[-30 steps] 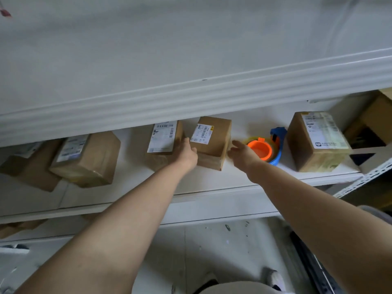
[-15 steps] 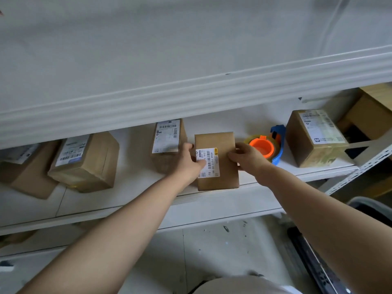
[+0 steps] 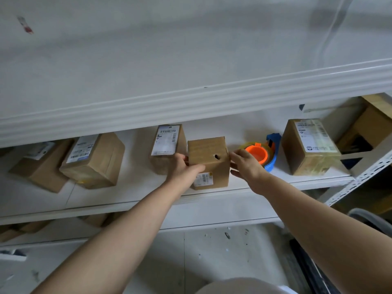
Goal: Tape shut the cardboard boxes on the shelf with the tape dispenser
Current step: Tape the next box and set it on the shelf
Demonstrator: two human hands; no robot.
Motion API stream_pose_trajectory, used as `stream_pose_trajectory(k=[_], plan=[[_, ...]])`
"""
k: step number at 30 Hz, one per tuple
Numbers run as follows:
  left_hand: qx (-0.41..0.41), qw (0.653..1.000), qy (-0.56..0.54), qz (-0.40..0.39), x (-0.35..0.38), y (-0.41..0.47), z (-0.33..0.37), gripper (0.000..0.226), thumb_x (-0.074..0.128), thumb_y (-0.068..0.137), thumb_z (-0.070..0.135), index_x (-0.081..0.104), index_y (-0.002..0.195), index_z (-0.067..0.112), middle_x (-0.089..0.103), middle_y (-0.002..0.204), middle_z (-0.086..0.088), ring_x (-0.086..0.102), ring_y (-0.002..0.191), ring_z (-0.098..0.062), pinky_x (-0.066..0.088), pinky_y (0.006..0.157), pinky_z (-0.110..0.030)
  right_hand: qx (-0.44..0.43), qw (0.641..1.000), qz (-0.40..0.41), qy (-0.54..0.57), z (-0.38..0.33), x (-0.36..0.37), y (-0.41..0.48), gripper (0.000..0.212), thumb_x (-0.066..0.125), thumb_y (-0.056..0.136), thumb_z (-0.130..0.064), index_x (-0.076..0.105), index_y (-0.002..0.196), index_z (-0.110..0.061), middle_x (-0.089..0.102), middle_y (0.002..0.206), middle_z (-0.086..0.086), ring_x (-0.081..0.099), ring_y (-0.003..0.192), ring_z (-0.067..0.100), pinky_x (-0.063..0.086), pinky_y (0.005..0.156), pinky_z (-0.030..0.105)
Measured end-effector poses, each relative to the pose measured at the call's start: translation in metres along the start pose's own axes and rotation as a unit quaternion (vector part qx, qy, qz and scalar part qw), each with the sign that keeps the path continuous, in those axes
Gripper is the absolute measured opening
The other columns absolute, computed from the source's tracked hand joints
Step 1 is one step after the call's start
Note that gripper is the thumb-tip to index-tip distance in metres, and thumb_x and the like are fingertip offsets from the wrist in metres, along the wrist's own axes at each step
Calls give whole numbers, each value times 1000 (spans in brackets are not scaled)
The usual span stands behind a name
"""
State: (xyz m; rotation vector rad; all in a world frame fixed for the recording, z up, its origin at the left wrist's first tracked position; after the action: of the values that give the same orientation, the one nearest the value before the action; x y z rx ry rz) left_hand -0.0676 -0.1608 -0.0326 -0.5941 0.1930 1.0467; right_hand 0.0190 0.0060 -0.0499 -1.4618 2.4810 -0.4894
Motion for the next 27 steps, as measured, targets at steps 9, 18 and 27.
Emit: stream_pose_trajectory(k=[9,18,27], plan=[[4,998,-37,43,-5,3,3,27,52,85,28,48,108,41,61,108,5,59,106,-23,47,98,-47,19,996,-73,-40,-8,-4,-3,50,63,86,-14,41,128,-32,68,108,8,66,101,22,51,93,39],[43,995,-57,72,-7,10,14,44,46,95,7,53,131,32,55,127,4,53,113,-15,42,98,-28,8,996,-71,-62,-14,-11,-5,19,58,91,-19,55,109,-16,60,104,1,56,100,17,45,85,32],[66,993,-4,98,1,22,33,33,47,98,15,55,128,23,54,116,2,51,97,-15,37,80,-21,19,978,-101,-180,-11,-6,-7,37,53,93,-50,57,103,-14,67,108,9,67,94,23,53,79,35]])
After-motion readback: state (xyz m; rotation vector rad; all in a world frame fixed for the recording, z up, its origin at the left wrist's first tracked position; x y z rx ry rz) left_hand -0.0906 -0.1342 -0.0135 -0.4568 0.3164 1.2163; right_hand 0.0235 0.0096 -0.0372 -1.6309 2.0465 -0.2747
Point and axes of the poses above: each hand's wrist, its own y-axis towards the middle knuckle, its own x-axis out of the palm, z = x × y, the point moved 5 cm from there along y, towards the middle knuckle
